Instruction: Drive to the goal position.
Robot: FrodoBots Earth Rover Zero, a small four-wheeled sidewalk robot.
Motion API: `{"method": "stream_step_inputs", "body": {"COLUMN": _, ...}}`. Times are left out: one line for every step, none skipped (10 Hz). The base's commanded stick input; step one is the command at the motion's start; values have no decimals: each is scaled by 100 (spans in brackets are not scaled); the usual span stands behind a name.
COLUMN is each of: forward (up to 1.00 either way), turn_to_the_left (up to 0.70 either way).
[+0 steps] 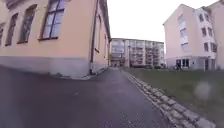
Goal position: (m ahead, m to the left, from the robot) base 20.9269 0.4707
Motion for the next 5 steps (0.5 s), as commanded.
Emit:
{"method": "stream_step_inputs", "body": {"forward": 100, "turn_to_the_left": 0}}
{"method": "stream_step_inputs", "body": {"forward": 100, "turn_to_the_left": 0}}
{"method": "stream_step_inputs", "body": {"forward": 100, "turn_to_the_left": 0}}
{"method": "stream_step_inputs", "body": {"forward": 100, "turn_to_the_left": 0}}
{"method": "stream_step_inputs", "body": {"forward": 100, "turn_to_the_left": 0}}
